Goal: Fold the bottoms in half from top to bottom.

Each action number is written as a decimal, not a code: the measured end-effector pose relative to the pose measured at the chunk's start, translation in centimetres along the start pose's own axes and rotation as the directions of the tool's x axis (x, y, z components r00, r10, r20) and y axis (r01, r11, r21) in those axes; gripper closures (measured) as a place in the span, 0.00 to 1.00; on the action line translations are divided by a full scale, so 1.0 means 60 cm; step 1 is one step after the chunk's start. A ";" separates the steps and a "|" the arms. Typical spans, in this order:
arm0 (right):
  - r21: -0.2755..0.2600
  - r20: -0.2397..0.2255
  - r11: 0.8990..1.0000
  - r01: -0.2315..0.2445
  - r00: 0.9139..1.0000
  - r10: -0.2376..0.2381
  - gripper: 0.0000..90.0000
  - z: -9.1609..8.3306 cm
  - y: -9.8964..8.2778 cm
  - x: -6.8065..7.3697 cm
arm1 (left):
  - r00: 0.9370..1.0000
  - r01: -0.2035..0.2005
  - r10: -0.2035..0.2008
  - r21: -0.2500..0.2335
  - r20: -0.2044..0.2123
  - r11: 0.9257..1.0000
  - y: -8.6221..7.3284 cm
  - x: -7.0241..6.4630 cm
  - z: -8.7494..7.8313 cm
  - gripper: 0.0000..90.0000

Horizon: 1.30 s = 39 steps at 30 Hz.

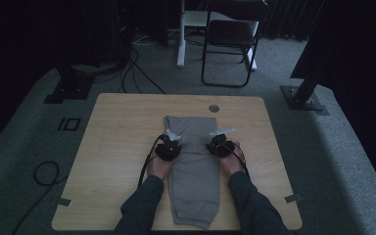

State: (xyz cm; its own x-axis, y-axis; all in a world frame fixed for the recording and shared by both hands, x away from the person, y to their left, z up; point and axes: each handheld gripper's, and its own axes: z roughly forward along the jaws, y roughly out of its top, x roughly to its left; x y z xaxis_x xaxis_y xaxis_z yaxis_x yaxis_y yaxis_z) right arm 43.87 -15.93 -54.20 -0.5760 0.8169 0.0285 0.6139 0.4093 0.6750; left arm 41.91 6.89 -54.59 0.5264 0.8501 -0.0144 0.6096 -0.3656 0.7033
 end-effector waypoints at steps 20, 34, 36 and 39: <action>-0.198 -0.012 0.979 0.041 0.999 -0.044 0.95 -0.127 0.077 0.001 | 0.997 -0.061 0.066 -0.153 0.026 0.986 0.090 -0.010 -0.150 0.95; -0.163 -0.093 0.973 0.165 0.979 -0.182 0.95 -0.193 -0.058 0.085 | 0.986 -0.074 0.086 -0.082 0.146 0.994 -0.078 -0.076 -0.175 0.95; -0.115 -0.103 0.979 0.171 0.978 -0.183 0.95 -0.175 -0.089 0.093 | 0.984 -0.082 0.086 -0.032 0.156 0.996 -0.106 -0.082 -0.157 0.95; -0.047 -0.121 0.986 0.157 0.979 -0.162 0.95 -0.147 -0.123 0.099 | 0.985 -0.107 0.105 0.007 0.140 0.994 -0.132 -0.092 -0.136 0.95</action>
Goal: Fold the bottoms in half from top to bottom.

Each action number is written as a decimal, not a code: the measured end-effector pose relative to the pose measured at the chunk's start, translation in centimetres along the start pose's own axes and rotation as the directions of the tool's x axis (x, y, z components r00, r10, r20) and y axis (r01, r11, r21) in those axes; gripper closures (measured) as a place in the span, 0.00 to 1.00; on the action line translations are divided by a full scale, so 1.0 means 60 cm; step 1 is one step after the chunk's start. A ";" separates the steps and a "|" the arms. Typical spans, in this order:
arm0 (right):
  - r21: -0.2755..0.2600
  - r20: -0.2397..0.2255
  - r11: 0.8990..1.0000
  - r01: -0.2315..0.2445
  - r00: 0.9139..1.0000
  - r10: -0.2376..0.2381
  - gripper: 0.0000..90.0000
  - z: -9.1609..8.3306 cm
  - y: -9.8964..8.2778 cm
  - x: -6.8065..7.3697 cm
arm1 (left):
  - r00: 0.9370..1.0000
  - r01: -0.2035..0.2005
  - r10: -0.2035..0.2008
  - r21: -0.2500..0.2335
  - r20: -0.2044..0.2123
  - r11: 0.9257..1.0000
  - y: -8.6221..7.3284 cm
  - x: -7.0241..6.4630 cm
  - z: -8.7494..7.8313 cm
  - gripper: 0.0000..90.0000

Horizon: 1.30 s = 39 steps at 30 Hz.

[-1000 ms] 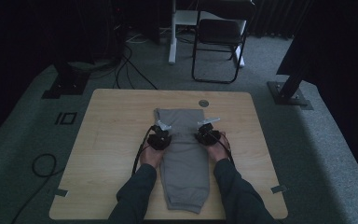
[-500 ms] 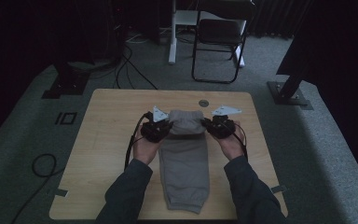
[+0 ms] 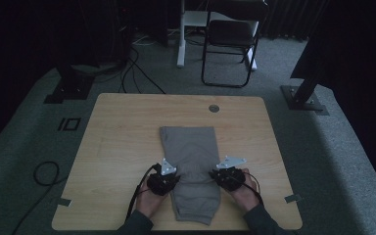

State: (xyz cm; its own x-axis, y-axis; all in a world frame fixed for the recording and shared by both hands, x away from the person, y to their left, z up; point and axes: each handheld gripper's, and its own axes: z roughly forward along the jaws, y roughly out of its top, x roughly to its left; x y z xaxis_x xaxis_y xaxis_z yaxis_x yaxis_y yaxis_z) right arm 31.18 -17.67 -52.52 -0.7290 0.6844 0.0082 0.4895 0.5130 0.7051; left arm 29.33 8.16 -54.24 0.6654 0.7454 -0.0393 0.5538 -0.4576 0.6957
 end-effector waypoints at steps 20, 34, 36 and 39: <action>0.001 0.059 0.997 -0.072 0.996 0.072 0.94 0.085 0.038 -0.067 | 0.996 0.036 -0.040 -0.061 -0.081 0.998 0.049 0.074 0.062 0.94; -0.036 0.075 0.995 -0.092 0.993 0.094 0.95 0.089 0.066 -0.083 | 0.993 0.050 -0.057 -0.069 -0.107 0.996 0.088 0.093 0.057 0.95; -0.074 0.074 0.994 -0.079 0.994 0.085 0.95 0.069 0.073 -0.079 | 0.994 0.040 -0.050 -0.108 -0.098 0.993 0.098 0.089 0.034 0.95; -0.144 0.078 0.988 -0.058 0.994 0.070 0.95 0.030 0.088 -0.076 | 0.996 0.029 -0.045 -0.191 -0.079 0.981 0.114 0.078 -0.012 0.95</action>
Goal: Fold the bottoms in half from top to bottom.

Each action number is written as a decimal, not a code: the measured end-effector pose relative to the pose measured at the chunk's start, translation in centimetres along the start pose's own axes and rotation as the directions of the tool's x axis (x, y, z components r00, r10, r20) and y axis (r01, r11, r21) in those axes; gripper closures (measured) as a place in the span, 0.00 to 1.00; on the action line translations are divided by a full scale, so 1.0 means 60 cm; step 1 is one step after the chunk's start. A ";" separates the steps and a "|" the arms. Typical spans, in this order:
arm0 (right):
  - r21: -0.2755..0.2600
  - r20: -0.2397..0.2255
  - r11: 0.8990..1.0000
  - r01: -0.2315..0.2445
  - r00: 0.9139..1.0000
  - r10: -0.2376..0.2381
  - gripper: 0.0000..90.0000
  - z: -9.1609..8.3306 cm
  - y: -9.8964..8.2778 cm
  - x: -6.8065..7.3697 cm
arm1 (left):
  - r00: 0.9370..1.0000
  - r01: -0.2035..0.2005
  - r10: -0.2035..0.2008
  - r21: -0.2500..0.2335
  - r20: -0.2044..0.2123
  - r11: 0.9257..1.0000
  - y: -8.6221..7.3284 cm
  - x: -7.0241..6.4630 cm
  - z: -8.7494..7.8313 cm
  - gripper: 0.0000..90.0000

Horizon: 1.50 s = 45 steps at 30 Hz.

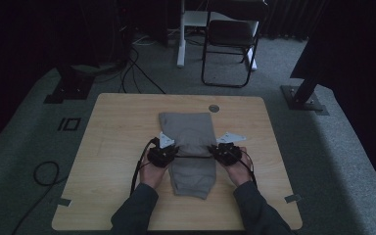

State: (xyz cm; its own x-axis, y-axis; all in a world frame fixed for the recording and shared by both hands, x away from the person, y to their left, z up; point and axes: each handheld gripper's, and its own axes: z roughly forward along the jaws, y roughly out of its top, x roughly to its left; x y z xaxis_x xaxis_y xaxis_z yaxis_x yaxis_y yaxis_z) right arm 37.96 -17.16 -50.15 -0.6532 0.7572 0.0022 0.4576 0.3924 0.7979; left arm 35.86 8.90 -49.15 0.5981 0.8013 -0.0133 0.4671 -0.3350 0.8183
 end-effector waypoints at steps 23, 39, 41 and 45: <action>0.136 -0.117 0.989 0.050 0.993 -0.034 0.92 -0.044 -0.127 0.070 | 0.988 0.029 -0.049 0.137 0.145 0.990 -0.137 -0.065 -0.020 0.92; 0.032 -0.096 0.993 -0.116 0.988 0.119 0.87 -0.067 -0.089 0.024 | 0.987 0.126 -0.131 0.061 0.098 0.990 -0.089 -0.013 -0.042 0.93; 0.047 -0.087 0.991 -0.127 0.988 0.131 0.91 -0.066 -0.085 0.022 | 0.989 0.103 -0.112 0.099 0.094 0.990 -0.090 -0.018 -0.030 0.94; 0.156 -0.060 0.984 -0.083 0.994 0.093 0.92 -0.036 -0.090 0.029 | 0.994 0.073 -0.088 0.191 0.068 0.979 -0.101 -0.026 0.004 0.96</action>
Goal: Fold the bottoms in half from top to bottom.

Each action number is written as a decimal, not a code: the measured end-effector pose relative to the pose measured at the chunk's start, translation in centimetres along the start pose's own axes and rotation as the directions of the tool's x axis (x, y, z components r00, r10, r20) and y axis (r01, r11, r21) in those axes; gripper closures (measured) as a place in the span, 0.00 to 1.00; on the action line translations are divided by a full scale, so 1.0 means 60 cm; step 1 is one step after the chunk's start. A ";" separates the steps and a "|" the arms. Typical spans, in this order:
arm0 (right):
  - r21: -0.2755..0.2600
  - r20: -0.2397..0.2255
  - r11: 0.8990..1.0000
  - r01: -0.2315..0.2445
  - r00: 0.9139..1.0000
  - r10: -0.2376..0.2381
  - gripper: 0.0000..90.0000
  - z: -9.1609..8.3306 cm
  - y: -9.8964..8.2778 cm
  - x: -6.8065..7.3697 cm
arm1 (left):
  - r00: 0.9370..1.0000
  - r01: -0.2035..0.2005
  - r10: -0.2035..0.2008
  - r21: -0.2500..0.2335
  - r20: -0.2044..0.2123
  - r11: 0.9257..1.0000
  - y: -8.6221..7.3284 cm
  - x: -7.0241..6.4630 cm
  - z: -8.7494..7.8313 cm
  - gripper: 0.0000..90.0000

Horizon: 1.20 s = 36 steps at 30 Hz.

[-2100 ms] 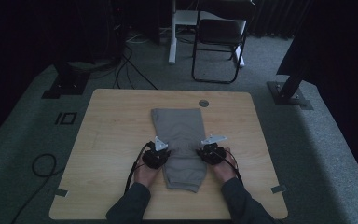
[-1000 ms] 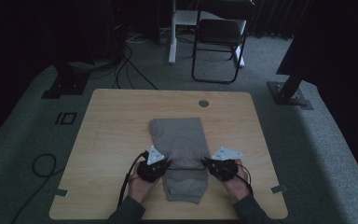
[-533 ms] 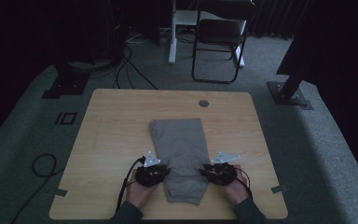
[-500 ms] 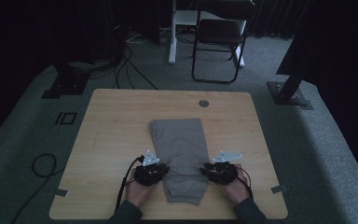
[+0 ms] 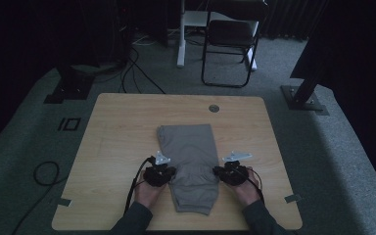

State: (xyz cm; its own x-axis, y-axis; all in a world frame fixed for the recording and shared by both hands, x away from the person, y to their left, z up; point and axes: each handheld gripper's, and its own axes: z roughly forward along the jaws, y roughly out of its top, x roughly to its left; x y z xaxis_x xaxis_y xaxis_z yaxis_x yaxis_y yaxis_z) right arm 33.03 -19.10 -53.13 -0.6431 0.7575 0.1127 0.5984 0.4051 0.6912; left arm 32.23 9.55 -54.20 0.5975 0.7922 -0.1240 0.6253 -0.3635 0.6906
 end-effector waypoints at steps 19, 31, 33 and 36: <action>0.000 0.017 0.999 -0.051 0.999 0.051 0.91 0.073 0.052 -0.050 | 0.998 0.043 -0.044 -0.017 -0.048 0.999 0.058 0.047 0.053 0.81; -0.072 -0.105 0.997 -0.013 0.994 0.005 0.83 0.032 0.029 -0.033 | 0.998 -0.026 0.029 -0.076 0.046 0.997 0.020 0.020 0.009 0.76; -0.075 -0.112 0.997 0.001 0.994 -0.010 0.82 0.027 0.025 -0.027 | 0.998 -0.037 0.041 -0.075 0.054 0.996 0.013 0.016 0.005 0.75; -0.071 -0.130 0.997 0.022 0.991 -0.031 0.80 0.021 0.018 -0.020 | 0.996 -0.036 0.041 -0.069 0.074 0.997 0.003 0.013 0.000 0.75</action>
State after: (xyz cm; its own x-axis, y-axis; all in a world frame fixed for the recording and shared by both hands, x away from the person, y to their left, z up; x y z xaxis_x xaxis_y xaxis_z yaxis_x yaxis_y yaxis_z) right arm 35.08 -18.94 -53.42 -0.7182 0.6713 0.1830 0.5484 0.3841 0.7428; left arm 32.79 10.09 -54.16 0.6584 0.7380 -0.1476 0.5672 -0.3577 0.7418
